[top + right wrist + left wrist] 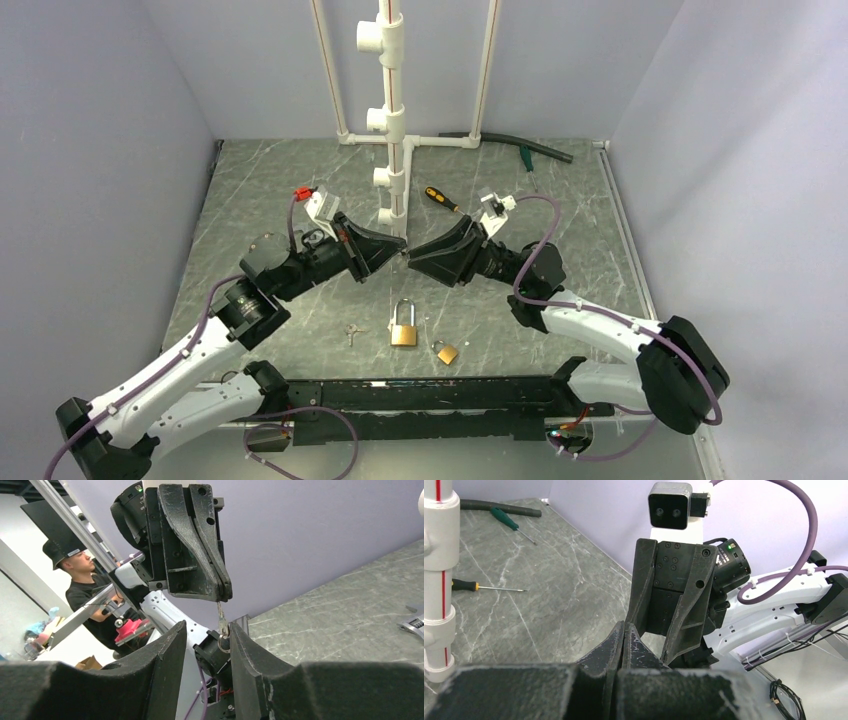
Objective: Unlock with the key
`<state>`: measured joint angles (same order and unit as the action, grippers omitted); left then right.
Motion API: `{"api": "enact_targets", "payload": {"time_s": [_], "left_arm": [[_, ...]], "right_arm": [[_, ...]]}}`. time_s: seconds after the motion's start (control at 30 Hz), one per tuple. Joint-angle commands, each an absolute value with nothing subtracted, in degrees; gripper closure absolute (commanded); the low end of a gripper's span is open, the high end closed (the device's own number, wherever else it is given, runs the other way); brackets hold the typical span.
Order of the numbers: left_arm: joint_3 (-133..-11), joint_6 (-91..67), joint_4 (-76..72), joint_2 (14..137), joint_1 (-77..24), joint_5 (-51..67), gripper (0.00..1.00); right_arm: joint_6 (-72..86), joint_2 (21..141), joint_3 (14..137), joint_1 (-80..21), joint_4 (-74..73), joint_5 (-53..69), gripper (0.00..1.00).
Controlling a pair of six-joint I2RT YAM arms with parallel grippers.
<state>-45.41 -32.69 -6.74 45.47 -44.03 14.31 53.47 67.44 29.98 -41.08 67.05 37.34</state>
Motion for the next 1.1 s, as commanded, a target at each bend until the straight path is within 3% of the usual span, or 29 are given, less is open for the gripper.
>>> {"api": "enact_targets", "payload": {"time_s": [0.0,0.83,1.07], "left_arm": [[-45.3,-33.8,-11.2,45.3,-44.0,16.5,1.00],[-43.0,-34.3,-12.3,43.9,-44.0,13.4,1.00],[-42.6,-34.0,-11.4,42.5,-44.0,12.1,1.00]], "right_arm": [[51.4,66.6,32.8,-41.7,67.7,36.1,0.61],[50.6,68.4,34.4,-43.9,66.0,37.0,0.90],[49.5,67.1,33.3,-43.9,64.9,36.7,0.74]]}}
